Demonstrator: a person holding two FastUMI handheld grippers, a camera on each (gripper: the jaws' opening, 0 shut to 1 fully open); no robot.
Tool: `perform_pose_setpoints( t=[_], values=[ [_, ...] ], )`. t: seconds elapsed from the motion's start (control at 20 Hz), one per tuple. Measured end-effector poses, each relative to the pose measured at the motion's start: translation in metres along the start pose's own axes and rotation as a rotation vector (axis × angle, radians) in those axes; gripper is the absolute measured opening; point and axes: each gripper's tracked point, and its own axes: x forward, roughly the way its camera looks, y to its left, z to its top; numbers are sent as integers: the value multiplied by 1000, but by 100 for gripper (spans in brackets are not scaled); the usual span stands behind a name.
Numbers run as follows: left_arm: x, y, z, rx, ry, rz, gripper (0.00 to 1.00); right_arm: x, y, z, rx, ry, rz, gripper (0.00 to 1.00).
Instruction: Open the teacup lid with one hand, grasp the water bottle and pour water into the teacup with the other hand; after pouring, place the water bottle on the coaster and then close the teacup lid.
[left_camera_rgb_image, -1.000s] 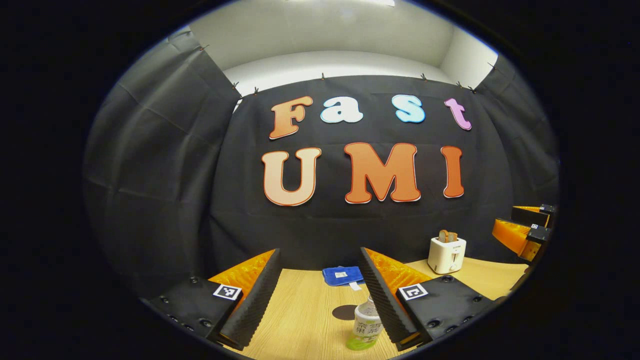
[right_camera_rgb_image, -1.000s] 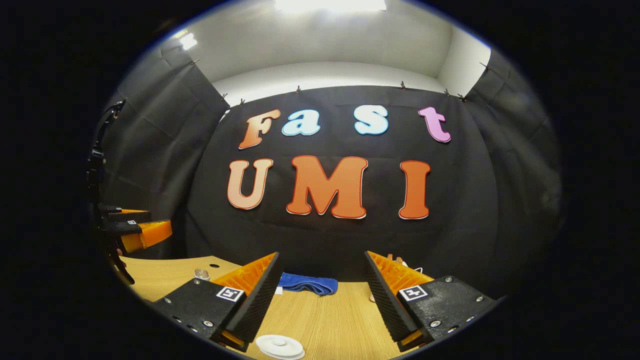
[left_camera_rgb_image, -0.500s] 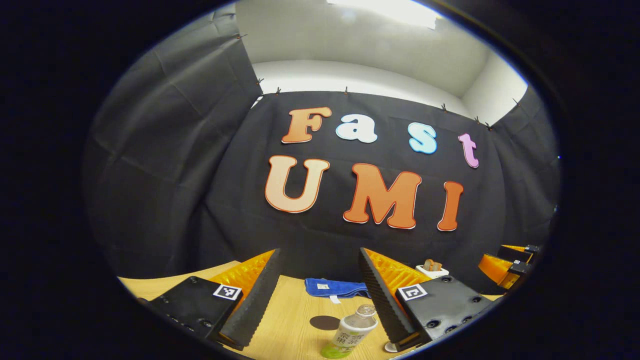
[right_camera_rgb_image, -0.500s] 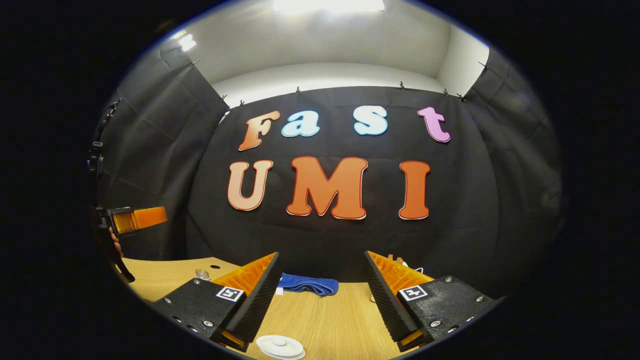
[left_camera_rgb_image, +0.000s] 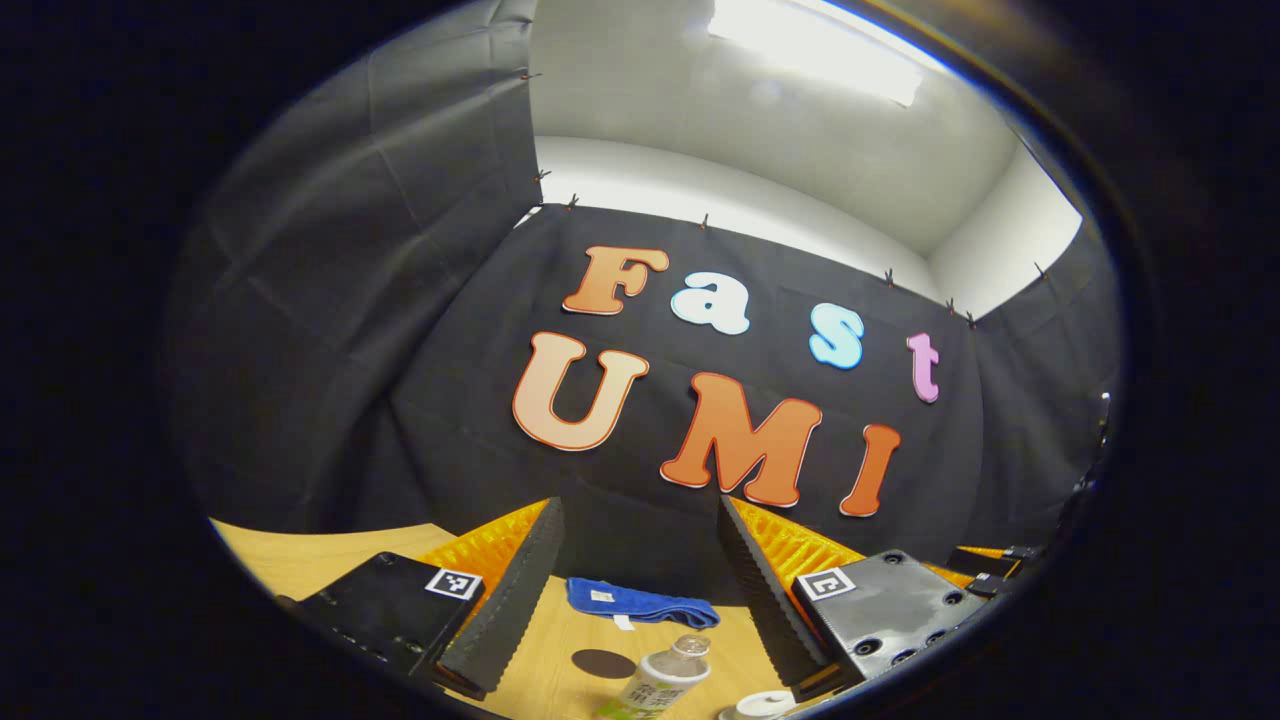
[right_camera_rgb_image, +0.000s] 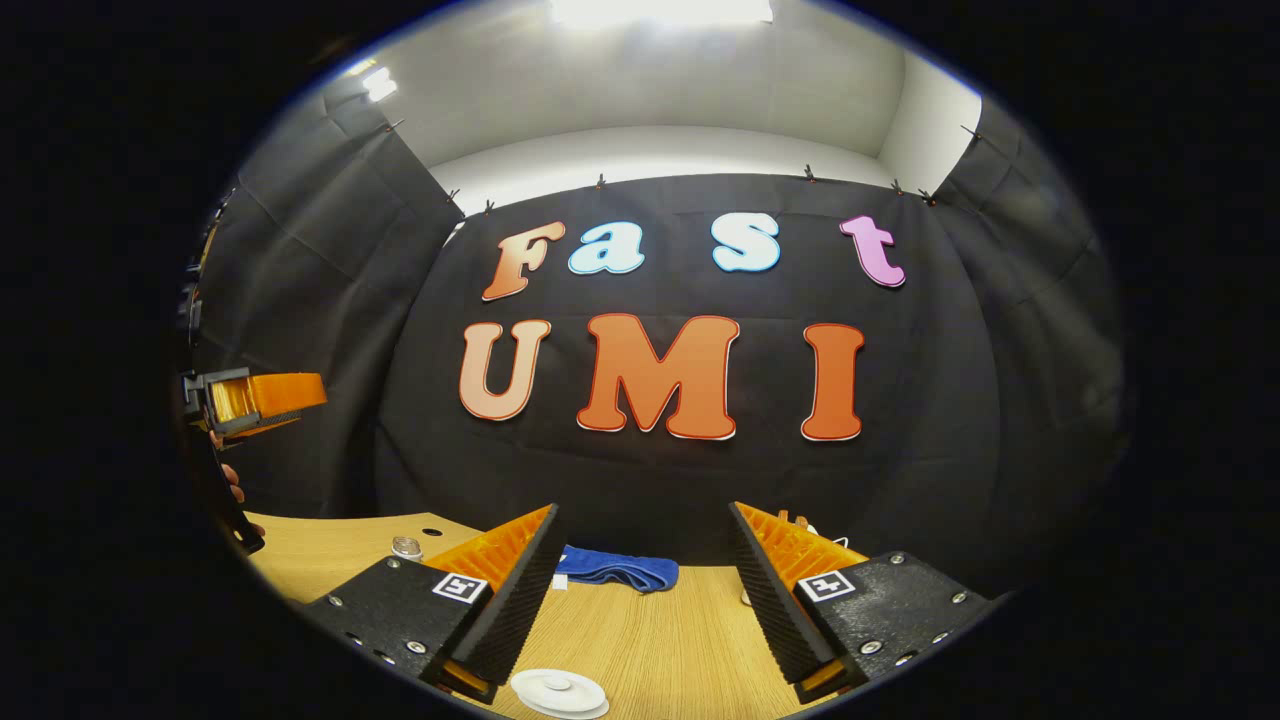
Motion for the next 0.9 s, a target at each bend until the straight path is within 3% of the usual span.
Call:
perform_pose_setpoints(
  t=[0.25,0.4,0.65,0.9],
  values=[
    [2,2,-8,141,4,23,98,1,0,-2,-7,1,-1,96],
    [1,-16,-26,138,50,-16,99,2,0,-6,-5,7,0,96],
    [2,-18,-28,191,33,-9,99,-1,3,-24,-17,46,10,96],
    [-7,-18,-47,183,83,-22,99,-8,23,-69,14,151,89,97]
  ],
)
